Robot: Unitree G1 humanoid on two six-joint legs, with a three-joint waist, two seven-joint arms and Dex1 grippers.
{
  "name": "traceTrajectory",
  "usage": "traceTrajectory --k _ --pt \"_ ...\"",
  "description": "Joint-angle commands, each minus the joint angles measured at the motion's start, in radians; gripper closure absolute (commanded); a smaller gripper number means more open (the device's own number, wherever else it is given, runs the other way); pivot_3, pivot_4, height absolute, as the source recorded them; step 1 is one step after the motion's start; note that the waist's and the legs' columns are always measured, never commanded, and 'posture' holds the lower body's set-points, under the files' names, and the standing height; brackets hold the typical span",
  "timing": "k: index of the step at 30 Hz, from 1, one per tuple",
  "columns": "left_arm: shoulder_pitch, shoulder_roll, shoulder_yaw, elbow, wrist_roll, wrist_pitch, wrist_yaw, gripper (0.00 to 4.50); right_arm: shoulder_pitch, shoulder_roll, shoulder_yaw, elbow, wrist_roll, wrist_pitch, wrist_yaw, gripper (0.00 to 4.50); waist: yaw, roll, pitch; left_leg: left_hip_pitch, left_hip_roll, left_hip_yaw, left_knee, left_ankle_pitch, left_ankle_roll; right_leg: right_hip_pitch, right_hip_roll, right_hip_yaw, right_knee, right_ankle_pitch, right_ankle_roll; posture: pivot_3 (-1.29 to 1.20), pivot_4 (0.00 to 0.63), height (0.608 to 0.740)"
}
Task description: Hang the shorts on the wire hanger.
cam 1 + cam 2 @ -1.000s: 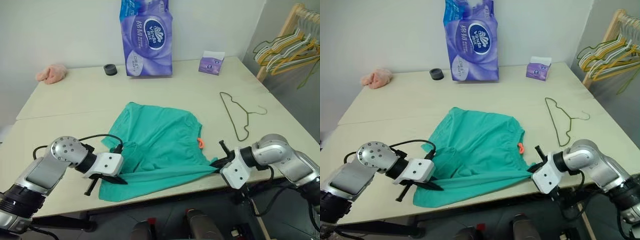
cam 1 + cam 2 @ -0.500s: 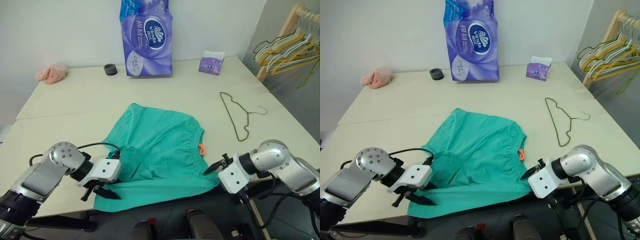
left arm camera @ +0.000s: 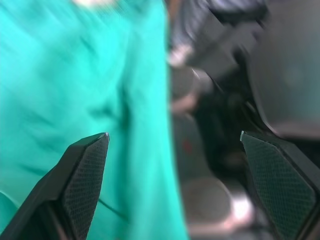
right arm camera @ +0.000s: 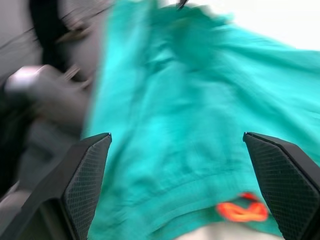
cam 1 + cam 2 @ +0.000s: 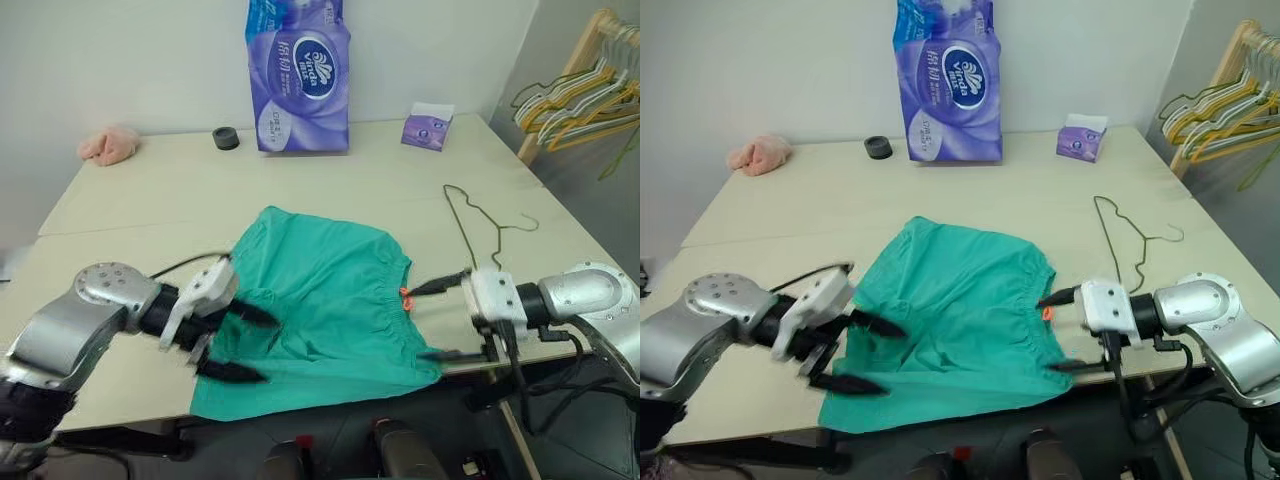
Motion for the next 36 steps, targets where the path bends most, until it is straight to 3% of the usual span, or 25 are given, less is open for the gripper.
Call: traceTrajectory --k 1,5,10,23,26,31,36 --pt "-0.057 -0.062 -0.014 0.076 0.143 -0.146 0.140 0.04 -0.015 0.071 -0.139 0.090 -0.006 0.126 -0.237 0.00 0.006 0.000 0.000 0.000 0.000 0.000 0.000 0.000 0.000 0.000 0.000 0.000 0.000 0.002 -0.003 -0.18 0.107 0.740" --pt "-0.130 -0.178 -0.022 0.119 0.139 -0.140 0.209 0.04 -0.036 0.139 -0.211 0.198 -0.134 0.254 -0.529 0.00 0.010 0.000 0.000 0.000 -0.001 0.002 -0.001 0.000 0.000 -0.001 -0.001 0.003 0.000 0.002 -0.004 -0.21 0.112 0.740" --pt "-0.200 -0.235 -0.047 0.158 0.131 -0.141 0.180 0.04 -0.092 0.190 -0.229 0.378 -0.208 0.303 -0.676 0.00 0.005 0.001 0.000 -0.001 -0.001 0.002 -0.001 0.000 0.000 -0.002 -0.001 0.004 0.000 0.002 -0.004 -0.23 0.115 0.740" --pt "-0.322 -0.271 -0.112 0.281 0.184 -0.229 0.078 0.04 -0.362 0.232 -0.122 0.965 -0.293 0.248 -0.606 0.00 -0.061 0.001 0.000 -0.001 -0.001 0.003 -0.004 0.000 0.000 -0.002 0.000 0.003 0.000 0.002 -0.004 -0.23 0.117 0.740" --pt "-0.324 -0.274 -0.119 0.282 0.196 -0.243 0.066 0.00 -0.408 0.227 -0.082 1.063 -0.310 0.265 -0.541 0.59 -0.072 0.001 0.000 -0.001 -0.001 0.002 -0.004 0.000 0.000 -0.002 0.000 0.003 0.000 0.002 -0.004 -0.23 0.115 0.740" --pt "-0.326 -0.283 -0.120 0.292 0.214 -0.265 0.063 0.00 -0.455 0.241 -0.056 1.176 -0.325 0.326 -0.488 2.29 -0.073 0.000 -0.001 -0.001 -0.001 0.000 -0.003 0.000 0.000 -0.001 0.000 0.003 0.000 0.002 -0.004 -0.23 0.109 0.740" --pt "-0.316 -0.279 -0.106 0.294 0.222 -0.262 0.075 0.00 -0.463 0.279 -0.100 1.193 -0.326 0.320 -0.567 4.02 -0.073 -0.005 -0.004 -0.001 -0.001 -0.001 -0.003 0.000 0.000 0.000 0.000 0.002 0.000 0.002 -0.004 -0.22 0.106 0.740"
